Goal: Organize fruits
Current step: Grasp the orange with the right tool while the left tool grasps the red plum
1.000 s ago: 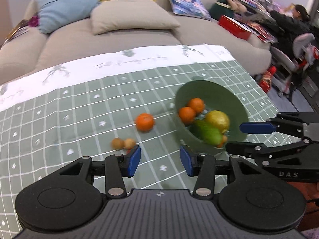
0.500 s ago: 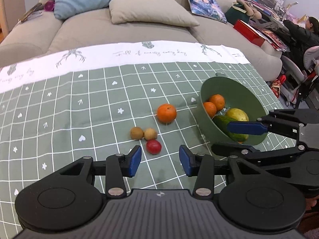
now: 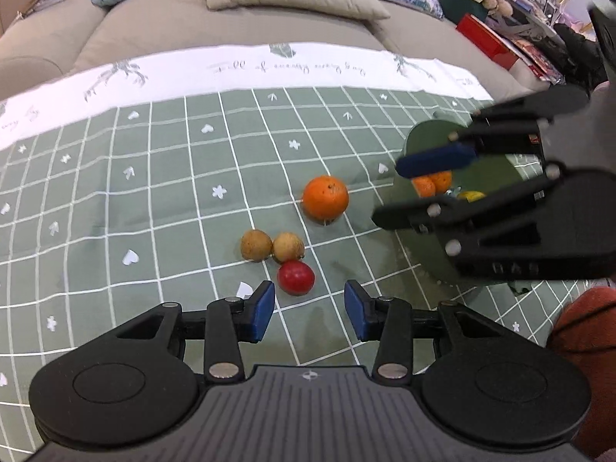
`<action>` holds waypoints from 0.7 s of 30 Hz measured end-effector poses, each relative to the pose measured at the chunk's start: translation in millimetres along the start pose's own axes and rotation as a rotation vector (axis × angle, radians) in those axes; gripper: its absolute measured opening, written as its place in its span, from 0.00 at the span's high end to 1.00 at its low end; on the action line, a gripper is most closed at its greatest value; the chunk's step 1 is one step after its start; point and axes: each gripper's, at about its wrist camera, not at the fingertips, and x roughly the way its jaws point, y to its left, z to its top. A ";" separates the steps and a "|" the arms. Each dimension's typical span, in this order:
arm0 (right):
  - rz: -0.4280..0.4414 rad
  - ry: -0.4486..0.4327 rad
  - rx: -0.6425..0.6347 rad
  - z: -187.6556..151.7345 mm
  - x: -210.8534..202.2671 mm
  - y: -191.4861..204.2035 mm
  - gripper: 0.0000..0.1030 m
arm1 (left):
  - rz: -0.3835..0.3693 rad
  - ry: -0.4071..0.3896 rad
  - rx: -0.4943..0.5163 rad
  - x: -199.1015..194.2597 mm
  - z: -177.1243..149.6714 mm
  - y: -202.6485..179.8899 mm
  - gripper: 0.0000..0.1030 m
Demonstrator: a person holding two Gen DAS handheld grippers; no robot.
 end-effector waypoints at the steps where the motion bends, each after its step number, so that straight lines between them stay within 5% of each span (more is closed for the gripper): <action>1: 0.023 0.011 -0.003 2.6 6.1 -5.1 0.64 | -0.002 0.010 -0.005 5.0 1.0 0.5 0.55; 21: 0.048 0.191 -0.042 18.8 91.9 -29.8 0.62 | 0.027 0.118 -0.105 59.9 13.8 8.7 0.57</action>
